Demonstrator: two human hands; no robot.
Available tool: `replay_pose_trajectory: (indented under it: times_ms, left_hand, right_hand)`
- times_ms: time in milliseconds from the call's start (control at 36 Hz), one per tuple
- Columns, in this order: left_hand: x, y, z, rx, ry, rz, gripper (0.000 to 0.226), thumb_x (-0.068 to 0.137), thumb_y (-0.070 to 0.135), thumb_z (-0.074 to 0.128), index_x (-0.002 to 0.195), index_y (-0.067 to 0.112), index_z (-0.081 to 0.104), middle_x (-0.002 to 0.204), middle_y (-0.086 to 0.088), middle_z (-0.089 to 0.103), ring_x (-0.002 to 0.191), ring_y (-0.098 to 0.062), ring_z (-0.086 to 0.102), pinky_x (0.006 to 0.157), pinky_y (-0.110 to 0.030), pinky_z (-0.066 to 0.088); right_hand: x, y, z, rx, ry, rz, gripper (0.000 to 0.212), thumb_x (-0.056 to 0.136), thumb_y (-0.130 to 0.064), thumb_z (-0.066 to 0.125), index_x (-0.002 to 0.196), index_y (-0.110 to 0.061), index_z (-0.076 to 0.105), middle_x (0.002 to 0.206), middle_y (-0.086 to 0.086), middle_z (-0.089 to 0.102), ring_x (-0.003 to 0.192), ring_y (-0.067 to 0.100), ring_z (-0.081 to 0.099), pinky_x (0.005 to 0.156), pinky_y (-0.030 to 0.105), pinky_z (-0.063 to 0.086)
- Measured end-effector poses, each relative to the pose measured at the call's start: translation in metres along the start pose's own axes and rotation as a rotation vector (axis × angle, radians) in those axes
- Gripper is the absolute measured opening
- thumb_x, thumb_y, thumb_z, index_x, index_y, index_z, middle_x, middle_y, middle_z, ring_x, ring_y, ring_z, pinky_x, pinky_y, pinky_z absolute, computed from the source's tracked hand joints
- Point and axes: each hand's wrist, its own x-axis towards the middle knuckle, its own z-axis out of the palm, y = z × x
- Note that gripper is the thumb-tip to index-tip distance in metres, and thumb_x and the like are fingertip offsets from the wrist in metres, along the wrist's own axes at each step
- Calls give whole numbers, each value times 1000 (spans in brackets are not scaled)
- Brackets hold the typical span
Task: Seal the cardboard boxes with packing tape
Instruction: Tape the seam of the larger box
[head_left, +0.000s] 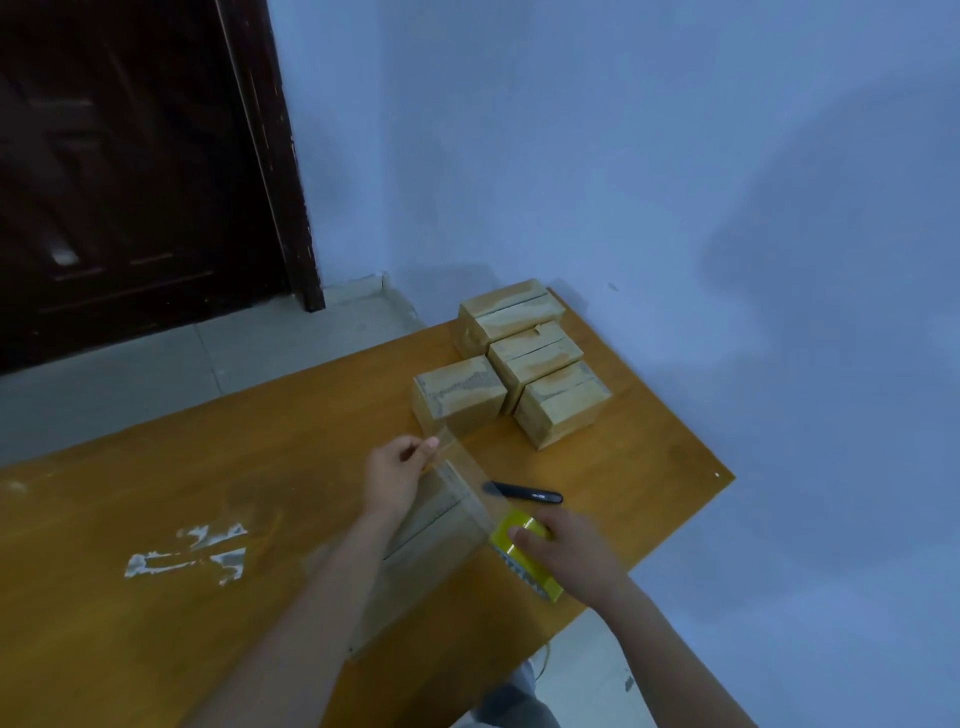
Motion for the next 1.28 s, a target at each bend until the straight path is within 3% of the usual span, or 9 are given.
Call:
replay_pose_trajectory:
  times_ms: [83, 333, 528, 667, 778, 889, 1139, 1278]
  left_hand:
    - [3, -4, 2, 27, 13, -8, 28, 90, 36, 61, 68, 20, 65, 70, -2, 65, 72, -22, 60, 69, -35, 46]
    - [7, -4, 10, 182, 44, -56, 33, 93, 41, 56, 68, 21, 63, 68, 1, 63, 61, -15, 55, 55, -27, 38]
    - [9, -4, 10, 194, 56, -74, 34, 93, 41, 56, 69, 18, 64, 69, 0, 63, 59, -14, 53, 54, -27, 37]
    - [10, -4, 10, 236, 46, -79, 34, 93, 42, 55, 69, 19, 63, 67, 0, 62, 58, -14, 52, 52, -26, 36]
    - [13, -5, 11, 242, 39, -114, 35, 94, 41, 54, 72, 16, 64, 65, -2, 60, 53, -15, 48, 49, -25, 32]
    - [15, -5, 11, 257, 23, -149, 36, 94, 40, 55, 75, 12, 66, 63, -2, 58, 50, -15, 46, 48, -24, 31]
    - [27, -7, 10, 229, -58, -277, 30, 91, 39, 60, 74, 16, 69, 71, 0, 63, 65, -16, 57, 57, -25, 41]
    - [36, -6, 9, 193, -150, -418, 31, 87, 37, 67, 82, 6, 71, 83, -8, 66, 77, -24, 62, 74, -33, 50]
  right_hand:
    - [2, 1, 3, -7, 15, 36, 48, 89, -50, 54, 83, -3, 59, 70, 3, 51, 61, 12, 47, 57, 29, 34]
    - [6, -2, 8, -50, 11, 65, 35, 91, -47, 54, 73, -17, 52, 67, 1, 48, 58, 11, 44, 54, 25, 31]
    - [11, 2, 10, -50, 22, 66, 37, 90, -48, 53, 74, -15, 55, 67, 3, 48, 59, 12, 44, 56, 28, 32]
    - [14, 7, 14, -10, 23, 84, 45, 89, -49, 55, 85, -5, 63, 68, 4, 53, 60, 12, 48, 57, 29, 35]
    - [15, 7, 18, -12, -7, 92, 43, 90, -48, 53, 87, -7, 65, 73, 12, 61, 61, 13, 50, 57, 28, 36]
    - [13, 6, 19, -39, -4, 74, 40, 92, -46, 51, 72, -13, 51, 66, 4, 45, 58, 12, 41, 52, 25, 27]
    - [14, 11, 26, 14, 2, 74, 39, 92, -45, 52, 79, -9, 60, 66, 3, 51, 57, 12, 46, 52, 25, 32]
    - [16, 11, 27, -1, 1, 80, 40, 92, -45, 52, 63, -19, 40, 59, -2, 39, 54, 10, 38, 50, 24, 26]
